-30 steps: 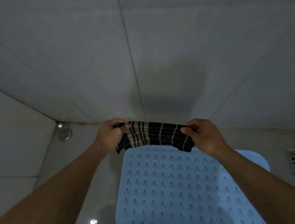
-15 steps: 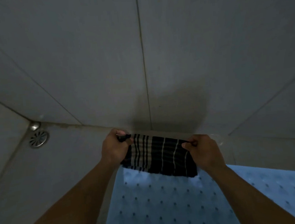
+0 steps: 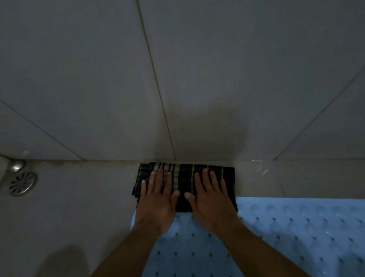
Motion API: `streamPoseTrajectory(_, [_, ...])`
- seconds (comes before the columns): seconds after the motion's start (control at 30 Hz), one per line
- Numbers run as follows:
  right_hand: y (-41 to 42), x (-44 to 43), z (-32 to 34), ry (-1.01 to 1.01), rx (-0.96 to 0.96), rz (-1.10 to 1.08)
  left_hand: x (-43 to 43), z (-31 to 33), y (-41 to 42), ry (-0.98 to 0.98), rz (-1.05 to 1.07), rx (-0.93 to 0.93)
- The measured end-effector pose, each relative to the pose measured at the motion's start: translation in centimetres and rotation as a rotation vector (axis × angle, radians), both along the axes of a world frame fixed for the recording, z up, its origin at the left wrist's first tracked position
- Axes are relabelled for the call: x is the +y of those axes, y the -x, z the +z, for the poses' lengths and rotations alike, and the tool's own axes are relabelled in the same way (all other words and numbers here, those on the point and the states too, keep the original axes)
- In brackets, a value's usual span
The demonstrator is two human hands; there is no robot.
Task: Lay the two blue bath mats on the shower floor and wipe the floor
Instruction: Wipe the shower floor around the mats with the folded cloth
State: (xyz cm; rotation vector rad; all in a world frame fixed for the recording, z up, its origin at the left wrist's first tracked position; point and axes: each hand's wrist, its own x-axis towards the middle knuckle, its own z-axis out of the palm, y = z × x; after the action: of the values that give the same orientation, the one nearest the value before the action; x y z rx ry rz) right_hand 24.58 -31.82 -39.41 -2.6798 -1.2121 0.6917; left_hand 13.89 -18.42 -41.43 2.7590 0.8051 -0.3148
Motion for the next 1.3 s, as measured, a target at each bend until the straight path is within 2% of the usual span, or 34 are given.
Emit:
streamPoseTrajectory(0.17, [-1.1, -1.0, -1.0, -0.053, -0.022, 0.037, -0.6, 0.2, -1.0, -0.028, 0.038, 0.071])
streamPoseTrajectory(0.77, [-9.1, -7.9, -1.3, -0.014, -0.036, 0.125, -7.6, 0.7, -8.2, -0.012, 0.083, 0.162])
streamPoseTrajectory(1.3, [-15.8, -17.4, -1.8, -0.026, -0.055, 0.088, -16.5, 1.2, -15.6, 0.080, 0.066, 0.238])
